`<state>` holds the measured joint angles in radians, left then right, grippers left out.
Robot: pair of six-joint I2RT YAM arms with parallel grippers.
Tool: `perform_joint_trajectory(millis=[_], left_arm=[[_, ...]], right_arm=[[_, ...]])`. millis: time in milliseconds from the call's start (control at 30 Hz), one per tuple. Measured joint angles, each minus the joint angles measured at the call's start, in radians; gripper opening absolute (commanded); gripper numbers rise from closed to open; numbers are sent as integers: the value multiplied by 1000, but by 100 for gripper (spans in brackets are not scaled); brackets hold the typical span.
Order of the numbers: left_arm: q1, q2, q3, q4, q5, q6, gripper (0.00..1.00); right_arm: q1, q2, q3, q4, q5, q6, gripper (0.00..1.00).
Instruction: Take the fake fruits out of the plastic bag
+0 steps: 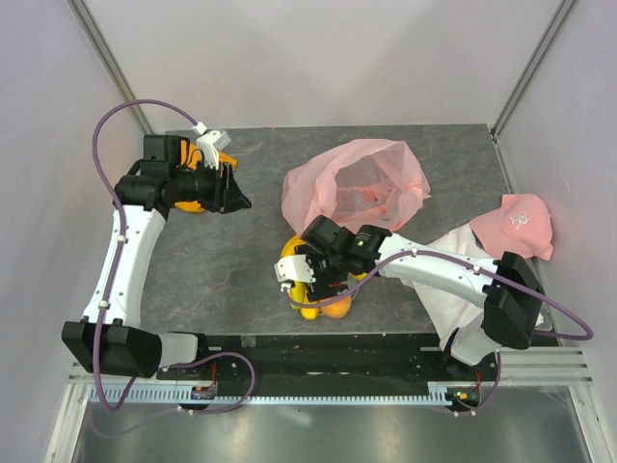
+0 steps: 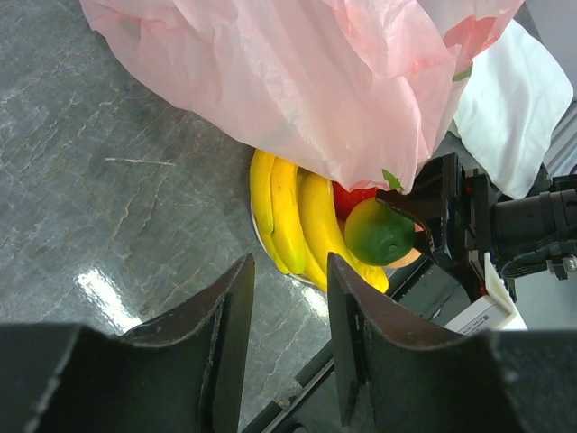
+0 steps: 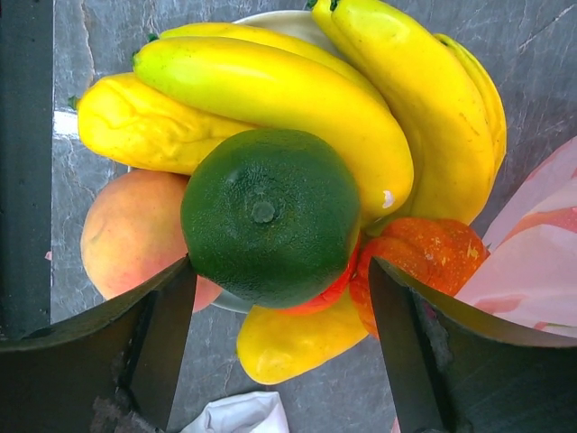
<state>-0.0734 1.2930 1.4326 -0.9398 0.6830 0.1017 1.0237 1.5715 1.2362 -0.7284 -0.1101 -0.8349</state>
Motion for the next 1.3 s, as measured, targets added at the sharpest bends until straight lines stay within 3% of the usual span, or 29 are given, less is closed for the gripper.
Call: perform_joint_trajectory(millis=[267, 433, 700, 1000, 1133, 1300], left_arm=[[0, 3, 0, 0, 3, 0, 45], [0, 3, 0, 0, 10, 0, 46], [0, 10, 0, 1, 30, 0, 46], [0, 19, 1, -1, 31, 0, 46], [0, 19, 1, -1, 30, 0, 46], [0, 19, 0, -1, 30, 0, 46]], right_arm=[[-19, -3, 6, -31, 3, 0, 86], [-126, 6, 77, -68, -13, 0, 87], [-360, 227, 370, -92, -36, 8, 87], [-621, 683, 963, -94, -51, 158, 89], [-675, 671, 968, -92, -60, 206, 89], [-653, 586, 791, -50, -76, 258, 89]])
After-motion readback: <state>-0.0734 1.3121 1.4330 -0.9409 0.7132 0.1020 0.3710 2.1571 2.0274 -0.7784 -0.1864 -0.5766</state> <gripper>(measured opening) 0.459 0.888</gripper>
